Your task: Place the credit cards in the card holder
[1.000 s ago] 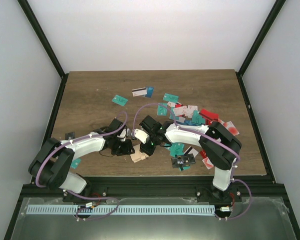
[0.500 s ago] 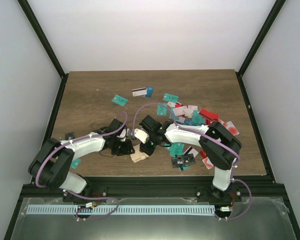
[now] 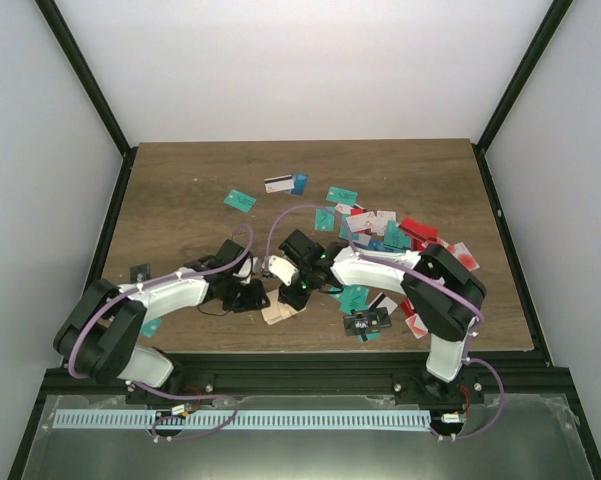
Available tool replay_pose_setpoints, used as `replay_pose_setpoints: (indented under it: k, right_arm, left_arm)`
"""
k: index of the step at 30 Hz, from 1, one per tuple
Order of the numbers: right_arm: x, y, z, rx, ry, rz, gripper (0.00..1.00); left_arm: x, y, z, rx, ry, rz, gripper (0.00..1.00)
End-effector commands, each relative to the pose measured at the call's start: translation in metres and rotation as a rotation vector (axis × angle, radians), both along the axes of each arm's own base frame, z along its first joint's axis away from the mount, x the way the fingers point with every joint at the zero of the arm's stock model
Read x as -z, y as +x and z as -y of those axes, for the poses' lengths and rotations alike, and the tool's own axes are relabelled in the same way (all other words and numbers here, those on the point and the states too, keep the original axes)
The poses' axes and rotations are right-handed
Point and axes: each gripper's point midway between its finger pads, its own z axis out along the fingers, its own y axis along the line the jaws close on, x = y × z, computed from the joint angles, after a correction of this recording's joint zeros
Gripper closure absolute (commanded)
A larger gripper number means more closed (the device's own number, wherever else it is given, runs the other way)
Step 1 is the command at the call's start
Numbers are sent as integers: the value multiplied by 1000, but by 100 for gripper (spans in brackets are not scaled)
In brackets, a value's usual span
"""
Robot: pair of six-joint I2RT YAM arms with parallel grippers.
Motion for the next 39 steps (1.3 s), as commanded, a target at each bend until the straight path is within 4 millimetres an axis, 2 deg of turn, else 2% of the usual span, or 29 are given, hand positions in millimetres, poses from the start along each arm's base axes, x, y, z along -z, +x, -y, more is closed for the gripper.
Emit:
replay_pose_setpoints:
  k: [1, 5, 10, 18, 22, 25, 31, 35, 39]
  right_arm:
    - [-17, 2, -9, 9, 57, 16, 99]
    - [-18, -1, -8, 6, 59, 11, 97]
    - [-20, 0, -8, 9, 58, 10, 88]
    - [-47, 9, -10, 74, 113, 48, 74]
    - [-54, 14, 1, 152, 133, 51, 73]
    - [-50, 16, 13, 216, 134, 42, 74]
    - [-26, 18, 33, 334, 86, -14, 76]
    - [-14, 17, 38, 358, 65, -44, 80]
    - [-12, 18, 34, 355, 80, -58, 84]
  left_arm:
    - [6, -9, -7, -27, 5, -11, 67]
    - [-5, -4, -3, -44, -33, 30, 65]
    - [-16, 0, -1, -40, -51, 56, 61]
    - [-42, 6, -1, -20, -44, 113, 53]
    - [-55, 7, 2, 14, -62, 146, 52]
    - [-64, 6, 8, 45, -100, 161, 52]
    - [-56, 1, 23, 111, -166, 128, 55]
    - [-53, 4, 31, 138, -196, 121, 58]
    - [-47, 7, 36, 160, -195, 110, 61]
